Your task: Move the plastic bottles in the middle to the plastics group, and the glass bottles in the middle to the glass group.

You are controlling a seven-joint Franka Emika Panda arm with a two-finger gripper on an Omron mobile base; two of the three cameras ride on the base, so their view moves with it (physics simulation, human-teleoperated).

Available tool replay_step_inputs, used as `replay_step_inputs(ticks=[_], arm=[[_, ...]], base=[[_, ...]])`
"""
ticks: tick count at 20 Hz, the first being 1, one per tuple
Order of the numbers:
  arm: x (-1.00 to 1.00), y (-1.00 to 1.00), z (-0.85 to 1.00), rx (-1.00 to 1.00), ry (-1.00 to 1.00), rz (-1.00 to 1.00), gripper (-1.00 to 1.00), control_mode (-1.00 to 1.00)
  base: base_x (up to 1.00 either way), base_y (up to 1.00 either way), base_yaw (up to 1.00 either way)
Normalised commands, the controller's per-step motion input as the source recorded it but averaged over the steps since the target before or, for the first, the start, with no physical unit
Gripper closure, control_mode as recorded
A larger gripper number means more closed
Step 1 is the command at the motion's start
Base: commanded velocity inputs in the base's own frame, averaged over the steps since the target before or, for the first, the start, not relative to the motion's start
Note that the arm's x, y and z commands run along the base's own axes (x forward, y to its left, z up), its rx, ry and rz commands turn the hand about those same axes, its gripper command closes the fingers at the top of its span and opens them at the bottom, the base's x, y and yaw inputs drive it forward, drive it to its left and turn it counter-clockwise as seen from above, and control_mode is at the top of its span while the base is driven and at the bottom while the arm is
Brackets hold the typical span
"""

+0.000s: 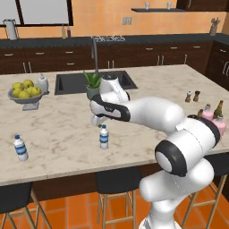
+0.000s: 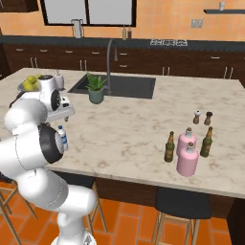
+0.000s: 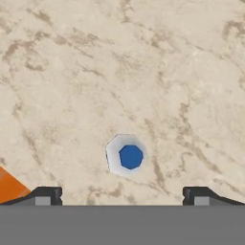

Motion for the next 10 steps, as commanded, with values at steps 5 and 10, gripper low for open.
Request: replay_step_inputs(ticks=[5,10], arm=[[0.0,0.03,-0.3,0.0,0.0,0.0,-1.0,-1.0],[0.0,0.01,-0.36,0.0,0.0,0.0,-1.0,-1.0]], base=[[0.0,0.0,0.0],[0.0,0.0,0.0]])
